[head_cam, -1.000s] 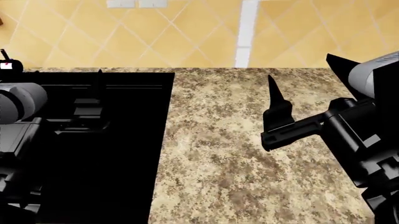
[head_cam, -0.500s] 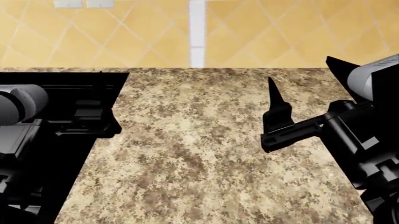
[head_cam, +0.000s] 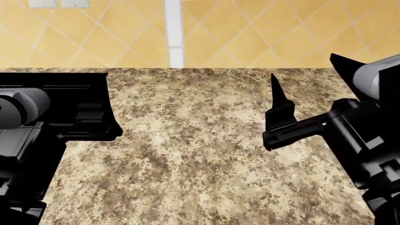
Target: Pick and place the shaker into the drawer. Then close the cabinet.
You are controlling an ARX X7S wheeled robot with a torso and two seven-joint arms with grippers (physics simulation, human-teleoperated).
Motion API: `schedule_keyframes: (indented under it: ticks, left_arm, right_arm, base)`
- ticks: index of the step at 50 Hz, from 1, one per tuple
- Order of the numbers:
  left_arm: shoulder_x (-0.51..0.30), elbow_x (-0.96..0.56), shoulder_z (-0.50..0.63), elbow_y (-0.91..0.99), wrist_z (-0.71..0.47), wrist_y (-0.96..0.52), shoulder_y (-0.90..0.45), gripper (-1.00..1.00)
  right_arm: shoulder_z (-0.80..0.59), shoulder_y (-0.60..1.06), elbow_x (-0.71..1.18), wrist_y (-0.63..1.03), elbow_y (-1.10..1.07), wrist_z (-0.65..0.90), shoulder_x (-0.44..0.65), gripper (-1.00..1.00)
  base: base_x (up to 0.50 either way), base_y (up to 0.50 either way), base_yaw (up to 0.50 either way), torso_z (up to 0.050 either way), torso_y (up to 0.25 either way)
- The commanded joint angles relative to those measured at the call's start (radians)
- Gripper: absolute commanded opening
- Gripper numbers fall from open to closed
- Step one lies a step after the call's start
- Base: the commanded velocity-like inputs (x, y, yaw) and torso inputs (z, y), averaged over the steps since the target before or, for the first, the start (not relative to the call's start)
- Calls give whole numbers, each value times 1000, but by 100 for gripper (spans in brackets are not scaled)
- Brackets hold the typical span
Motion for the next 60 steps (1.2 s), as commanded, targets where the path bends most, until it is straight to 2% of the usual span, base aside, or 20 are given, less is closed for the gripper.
schedule_keyframes:
  ticks: [1, 3, 5, 9, 14, 17, 19, 22, 28, 29, 31, 32, 35, 38, 39, 41, 44, 49, 55, 60]
  left_arm:
    - [-4, 5, -2, 5, -1, 1, 7, 100]
    - [-8, 4, -3, 7, 2, -1, 6, 100]
    - [-13, -1, -6, 8, 4, -5, 1, 100]
    - [-8, -1, -9, 18, -7, -11, -2, 100]
    - [-4, -15, -16, 25, -8, -27, -16, 100]
    - [10, -15, -17, 23, -12, -32, -16, 100]
    - [18, -17, -18, 23, -13, -34, -16, 100]
    - [23, -16, -18, 22, -12, -32, -12, 100]
    - [34, -26, -23, 18, -8, -32, -15, 100]
    - [35, -29, -25, 17, -6, -33, -17, 100]
    - [38, -33, -28, 13, -2, -32, -20, 100]
    - [40, -34, -29, 12, -1, -32, -20, 100]
    - [44, -33, -30, 11, 0, -24, -15, 100]
    - [38, -17, -24, 10, -2, -11, 4, 100]
    - [34, -11, -22, 9, -2, -6, 11, 100]
    - [21, 1, -15, 7, -2, 6, 29, 100]
    - [-5, 19, -4, -2, 2, 31, 57, 100]
    - [-32, 37, 11, -26, 6, 67, 95, 100]
    - [-59, 50, 22, -35, -4, 92, 124, 100]
    - [-123, 60, 32, -26, -4, 115, 144, 100]
  right_arm:
    - [35, -53, -46, -4, 56, 13, 54, 100]
    - [83, -74, -81, 7, 116, -9, 115, 100]
    - [87, -14, -83, 35, 197, -10, 189, 100]
    - [-12, 230, -92, 120, 360, -14, 263, 100]
    - [-208, 580, -146, 247, 528, -29, 253, 100]
    - [-448, 896, -155, 254, 587, -33, 233, 100]
    - [-617, 1119, -235, 254, 632, -103, 185, 100]
    - [-760, 1351, -482, 243, 694, -353, 65, 100]
    - [-742, 1353, -1382, 246, 711, -1223, -246, 100]
    - [-756, 1353, -1532, 206, 752, -1341, -282, 100]
    - [-777, 1352, -1832, 56, 886, -1454, -348, 100]
    - [-802, 1348, -1871, -74, 948, -1463, -358, 100]
    - [-810, 1329, -1847, -352, 1162, -1485, -423, 100]
    - [-834, 1348, -1823, -533, 1487, -1569, -536, 100]
    - [-833, 1352, -1866, -616, 1609, -1598, -579, 100]
    - [-714, 1353, -2033, -800, 1902, -1655, -690, 100]
    - [-923, 1353, -1831, -855, 2036, -1586, -691, 100]
    - [-1321, 1341, -1453, -847, 2143, -1504, -691, 100]
    - [-1349, 1315, -1461, -807, 2154, -1478, -691, 100]
    - [-1349, 1315, -1461, -807, 2154, -1478, -691, 100]
  base:
    - [0, 0, 0, 0, 0]
    - [0, 0, 0, 0, 0]
    - [0, 0, 0, 0, 0]
    - [0, 0, 0, 0, 0]
    - [0, 0, 0, 0, 0]
    - [0, 0, 0, 0, 0]
    - [0, 0, 0, 0, 0]
    - [0, 0, 0, 0, 0]
    - [0, 0, 0, 5, 0]
    - [0, 0, 0, 16, 0]
    - [0, 0, 0, 14, 11]
    - [0, 0, 0, 12, 0]
    - [0, 0, 0, 7, 12]
    - [0, 0, 0, 4, 4]
    - [0, 0, 0, 11, 11]
    - [0, 0, 0, 5, 0]
    - [0, 0, 0, 4, 0]
    - [0, 0, 0, 2, 0]
    - [0, 0, 0, 3, 0]
    - [0, 0, 0, 0, 0]
